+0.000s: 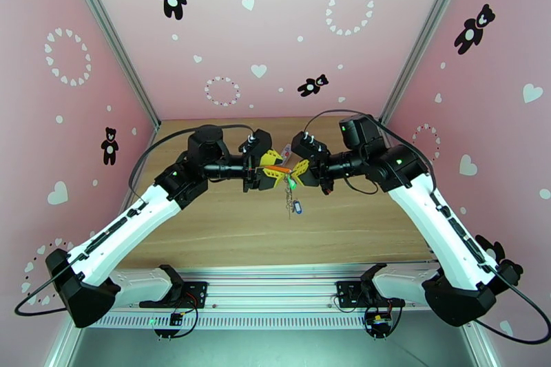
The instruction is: Remove the keys from the keyring
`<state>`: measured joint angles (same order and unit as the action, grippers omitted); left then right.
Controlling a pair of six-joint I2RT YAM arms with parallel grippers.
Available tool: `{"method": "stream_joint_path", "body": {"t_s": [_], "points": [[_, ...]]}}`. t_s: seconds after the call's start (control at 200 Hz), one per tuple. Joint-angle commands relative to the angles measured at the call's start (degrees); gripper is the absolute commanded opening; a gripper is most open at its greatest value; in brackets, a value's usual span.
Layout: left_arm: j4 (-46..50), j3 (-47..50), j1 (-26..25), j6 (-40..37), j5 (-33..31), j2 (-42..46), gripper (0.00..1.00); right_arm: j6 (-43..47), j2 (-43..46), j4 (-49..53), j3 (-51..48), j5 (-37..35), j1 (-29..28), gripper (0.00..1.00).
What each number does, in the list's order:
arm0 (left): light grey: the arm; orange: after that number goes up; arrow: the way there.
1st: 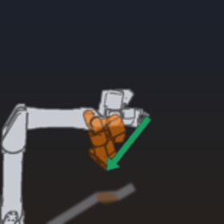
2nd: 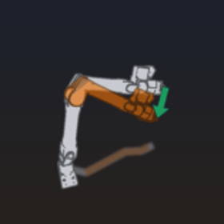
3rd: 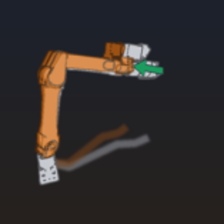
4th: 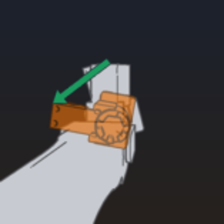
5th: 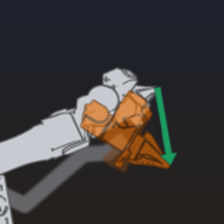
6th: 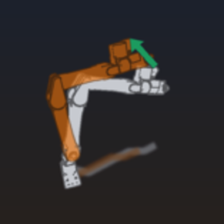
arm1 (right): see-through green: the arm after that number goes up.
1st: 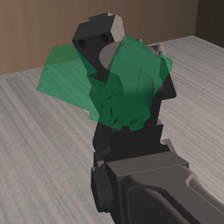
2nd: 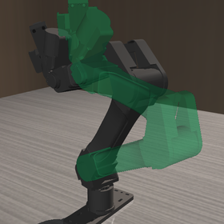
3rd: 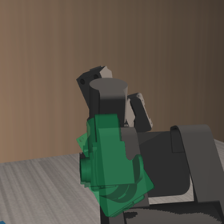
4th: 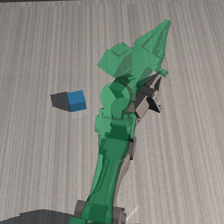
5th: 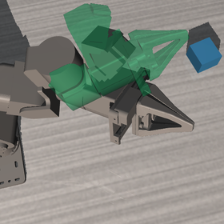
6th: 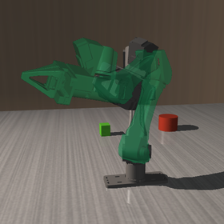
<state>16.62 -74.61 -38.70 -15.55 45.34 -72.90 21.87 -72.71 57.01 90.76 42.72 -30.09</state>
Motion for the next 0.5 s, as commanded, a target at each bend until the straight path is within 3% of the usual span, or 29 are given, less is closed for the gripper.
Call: {"method": "stream_joint_path", "body": {"t_s": [0.0,0.215,0.31,0.495], "points": [[5.65,-1.49,0.87,-5.21,2.08,-0.84,0.44,1.19,-0.18,0.9,1.9,2.06,-0.15,0.0],[4.79,-0.19,1.26,-7.04,1.68,-0.94,0.45,1.42,-0.19,0.49,1.86,3.3,-0.15,0.0],[3.49,0.16,1.13,-7.46,4.63,-1.07,0.45,1.17,-0.31,-0.27,1.93,4.35,-0.06,0.0],[0.09,2.15,0.16,-7.69,2.04,-1.22,0.44,0.15,-0.64,-1.99,1.9,5.93,-0.06,0.0]]}}
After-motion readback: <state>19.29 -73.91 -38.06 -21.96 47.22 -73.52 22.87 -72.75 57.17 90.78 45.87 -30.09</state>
